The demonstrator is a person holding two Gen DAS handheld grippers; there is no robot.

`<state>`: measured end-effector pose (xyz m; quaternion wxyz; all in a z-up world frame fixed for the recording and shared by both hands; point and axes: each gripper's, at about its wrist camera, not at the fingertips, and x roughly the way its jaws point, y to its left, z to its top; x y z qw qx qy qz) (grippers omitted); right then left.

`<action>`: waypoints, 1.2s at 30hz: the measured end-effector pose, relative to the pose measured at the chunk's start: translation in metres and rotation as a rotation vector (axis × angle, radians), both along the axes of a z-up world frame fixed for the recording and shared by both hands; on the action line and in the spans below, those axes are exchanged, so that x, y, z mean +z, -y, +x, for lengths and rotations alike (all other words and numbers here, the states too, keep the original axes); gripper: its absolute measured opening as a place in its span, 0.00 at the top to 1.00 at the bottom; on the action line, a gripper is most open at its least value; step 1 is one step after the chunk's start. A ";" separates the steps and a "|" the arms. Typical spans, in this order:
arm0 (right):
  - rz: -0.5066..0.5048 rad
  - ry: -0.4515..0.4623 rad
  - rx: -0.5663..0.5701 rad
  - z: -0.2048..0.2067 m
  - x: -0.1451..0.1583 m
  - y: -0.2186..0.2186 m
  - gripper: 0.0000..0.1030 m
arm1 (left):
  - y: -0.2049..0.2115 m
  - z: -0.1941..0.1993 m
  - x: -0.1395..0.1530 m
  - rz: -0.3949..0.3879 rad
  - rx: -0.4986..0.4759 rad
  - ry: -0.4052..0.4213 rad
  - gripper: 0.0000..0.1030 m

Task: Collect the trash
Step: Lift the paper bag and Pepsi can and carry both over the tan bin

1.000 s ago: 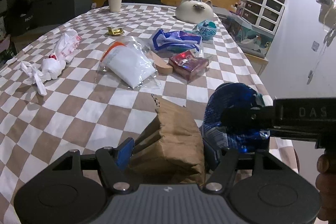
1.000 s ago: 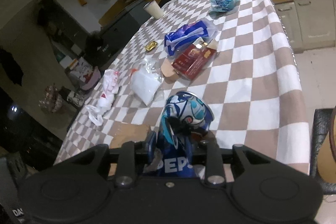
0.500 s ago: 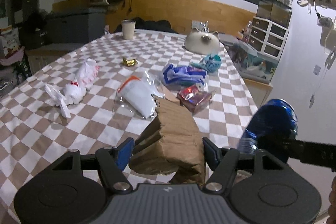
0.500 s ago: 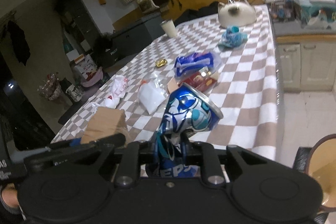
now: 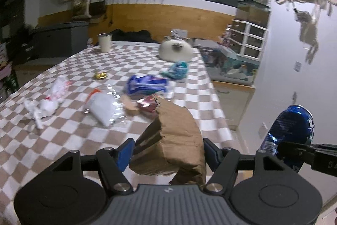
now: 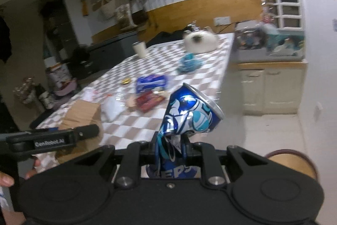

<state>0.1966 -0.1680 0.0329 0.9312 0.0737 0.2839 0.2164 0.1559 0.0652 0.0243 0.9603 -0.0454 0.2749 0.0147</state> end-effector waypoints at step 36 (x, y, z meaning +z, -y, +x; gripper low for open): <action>-0.040 -0.398 -0.405 0.100 -0.186 0.211 0.81 | 0.277 0.229 -0.190 -0.053 -0.379 -0.467 0.32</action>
